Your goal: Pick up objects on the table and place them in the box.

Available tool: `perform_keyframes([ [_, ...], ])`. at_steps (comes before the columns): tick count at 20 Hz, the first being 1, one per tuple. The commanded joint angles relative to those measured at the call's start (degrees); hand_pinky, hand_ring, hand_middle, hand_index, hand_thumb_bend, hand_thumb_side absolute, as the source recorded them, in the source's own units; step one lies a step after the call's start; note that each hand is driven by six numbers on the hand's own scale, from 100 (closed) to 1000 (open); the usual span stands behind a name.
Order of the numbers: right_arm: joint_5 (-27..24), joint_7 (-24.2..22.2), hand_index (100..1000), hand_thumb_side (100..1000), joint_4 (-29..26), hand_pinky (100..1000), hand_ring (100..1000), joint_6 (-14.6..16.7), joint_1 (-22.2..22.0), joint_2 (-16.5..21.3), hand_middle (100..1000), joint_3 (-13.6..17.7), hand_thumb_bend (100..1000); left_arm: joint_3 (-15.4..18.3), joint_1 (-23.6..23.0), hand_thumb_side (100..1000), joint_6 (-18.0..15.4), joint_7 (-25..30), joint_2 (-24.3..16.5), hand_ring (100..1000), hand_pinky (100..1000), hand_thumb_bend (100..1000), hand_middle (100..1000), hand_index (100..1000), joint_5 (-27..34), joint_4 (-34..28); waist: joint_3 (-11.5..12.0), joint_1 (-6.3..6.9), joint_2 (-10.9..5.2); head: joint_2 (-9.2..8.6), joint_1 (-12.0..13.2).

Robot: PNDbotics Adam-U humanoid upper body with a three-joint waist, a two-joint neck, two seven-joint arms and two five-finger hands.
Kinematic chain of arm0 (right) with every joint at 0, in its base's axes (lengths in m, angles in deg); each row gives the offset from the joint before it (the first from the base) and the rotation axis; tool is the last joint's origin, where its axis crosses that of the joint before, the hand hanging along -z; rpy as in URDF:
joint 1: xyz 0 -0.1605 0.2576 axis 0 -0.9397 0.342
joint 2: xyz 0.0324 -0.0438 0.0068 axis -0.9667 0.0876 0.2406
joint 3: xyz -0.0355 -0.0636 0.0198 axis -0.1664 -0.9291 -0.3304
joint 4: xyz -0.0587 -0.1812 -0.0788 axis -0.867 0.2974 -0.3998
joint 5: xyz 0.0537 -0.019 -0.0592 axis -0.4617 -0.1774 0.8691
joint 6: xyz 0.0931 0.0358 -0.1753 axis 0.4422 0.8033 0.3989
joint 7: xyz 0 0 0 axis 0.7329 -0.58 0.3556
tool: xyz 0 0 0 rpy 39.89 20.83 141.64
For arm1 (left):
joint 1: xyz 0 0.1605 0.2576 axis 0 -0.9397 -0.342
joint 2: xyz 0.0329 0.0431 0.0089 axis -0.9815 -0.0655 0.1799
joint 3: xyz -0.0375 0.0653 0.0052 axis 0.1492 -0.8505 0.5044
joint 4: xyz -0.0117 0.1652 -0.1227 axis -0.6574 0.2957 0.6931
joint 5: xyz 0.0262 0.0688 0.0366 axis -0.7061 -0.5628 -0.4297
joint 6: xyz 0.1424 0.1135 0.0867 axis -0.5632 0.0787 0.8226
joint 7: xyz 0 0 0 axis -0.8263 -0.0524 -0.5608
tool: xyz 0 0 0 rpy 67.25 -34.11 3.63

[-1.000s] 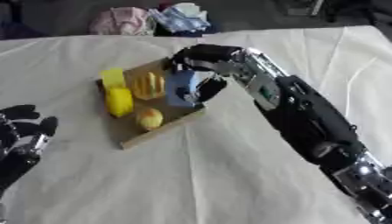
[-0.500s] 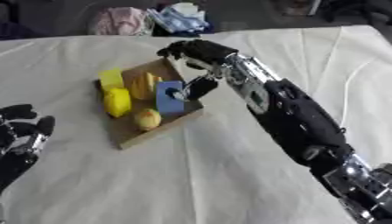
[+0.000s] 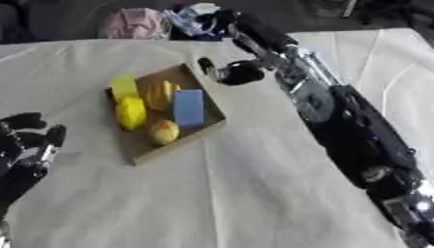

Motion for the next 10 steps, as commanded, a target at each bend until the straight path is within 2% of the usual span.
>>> perform_keyframes([
  [1, -9.06, 0.09, 916, 365, -10.53, 696, 752, -3.03, -4.23, 4.73, 745, 2.49, 100, 0.60, 0.37, 400, -0.08, -0.34, -0.44, 568, 684, 508, 607, 723, -0.10, -0.67, -0.40, -0.25, -1.00, 0.50, 1.80],
  [5, -15.33, 3.57, 894, 350, -18.44, 675, 730, -5.29, -14.44, 3.74, 705, 6.38, 100, 0.73, 0.34, 401, -0.08, -0.54, -0.39, 568, 684, 505, 607, 721, -0.06, -0.56, -1.30, -0.15, -0.71, 1.16, 4.16],
  [10, -16.18, 8.95, 872, 361, -21.45, 662, 713, -4.98, -23.92, -0.62, 675, 9.29, 100, 0.66, -0.05, 403, -0.10, -0.48, -0.03, 572, 684, 502, 611, 718, -0.38, -0.31, -1.96, 0.12, -0.52, 2.38, 6.22],
])
